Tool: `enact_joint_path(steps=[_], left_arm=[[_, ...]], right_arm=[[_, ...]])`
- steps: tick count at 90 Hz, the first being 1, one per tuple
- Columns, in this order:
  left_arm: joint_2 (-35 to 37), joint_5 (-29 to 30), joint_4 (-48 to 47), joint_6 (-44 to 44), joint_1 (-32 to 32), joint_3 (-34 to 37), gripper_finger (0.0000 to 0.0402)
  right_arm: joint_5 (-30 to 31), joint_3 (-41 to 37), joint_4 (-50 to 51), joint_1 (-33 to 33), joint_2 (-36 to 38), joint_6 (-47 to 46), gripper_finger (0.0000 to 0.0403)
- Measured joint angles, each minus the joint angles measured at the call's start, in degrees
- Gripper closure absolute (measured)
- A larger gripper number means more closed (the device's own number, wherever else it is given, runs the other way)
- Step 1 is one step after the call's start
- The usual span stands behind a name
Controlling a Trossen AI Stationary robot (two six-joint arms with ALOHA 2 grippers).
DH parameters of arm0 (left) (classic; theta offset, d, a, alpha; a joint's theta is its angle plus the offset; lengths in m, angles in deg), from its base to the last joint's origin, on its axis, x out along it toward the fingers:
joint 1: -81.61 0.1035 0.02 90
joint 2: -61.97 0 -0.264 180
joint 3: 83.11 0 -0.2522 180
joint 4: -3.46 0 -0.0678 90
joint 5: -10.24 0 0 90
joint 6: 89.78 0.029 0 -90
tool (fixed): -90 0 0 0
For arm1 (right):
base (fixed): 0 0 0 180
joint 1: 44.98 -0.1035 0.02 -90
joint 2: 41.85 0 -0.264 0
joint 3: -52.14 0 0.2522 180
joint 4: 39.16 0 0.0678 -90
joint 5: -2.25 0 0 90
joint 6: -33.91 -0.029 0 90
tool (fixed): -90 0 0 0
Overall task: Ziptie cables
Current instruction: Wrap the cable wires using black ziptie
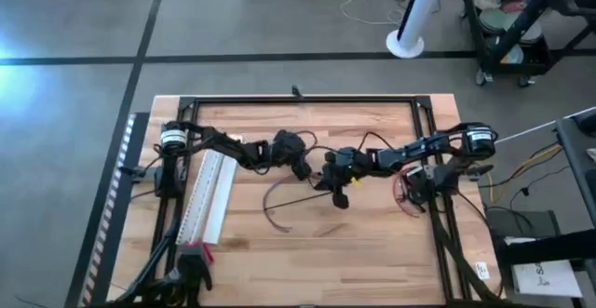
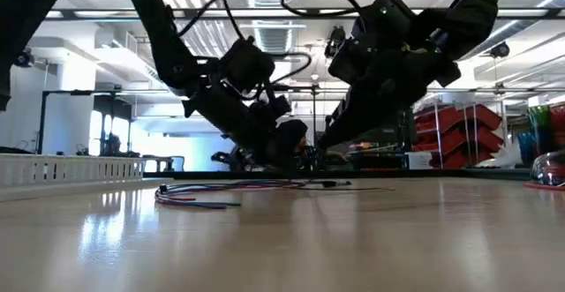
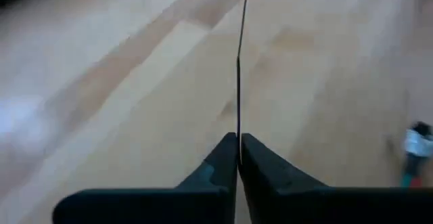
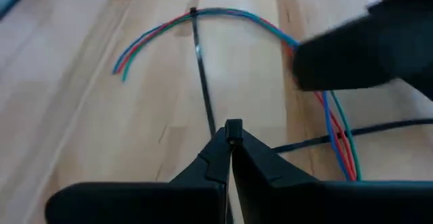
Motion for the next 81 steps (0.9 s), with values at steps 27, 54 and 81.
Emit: enact_joint_path(steps=[27,54,81], left_arm=[[0.48,4.71,33.42,7.26,-4.68,16.02,0.0402],[-0.61,-7.05,42.26,35.96,-4.75,17.91,0.0402],[-0.42,-7.63,41.20,53.18,-4.78,16.70,0.0402]], right_arm=[[-15.93,0.16,0.08,6.54,0.11,-4.16,0.0403],[-29.03,5.84,-0.15,9.96,-2.94,-2.15,0.0403],[-35.15,8.84,0.02,9.92,-8.74,-7.03,0.0403]])
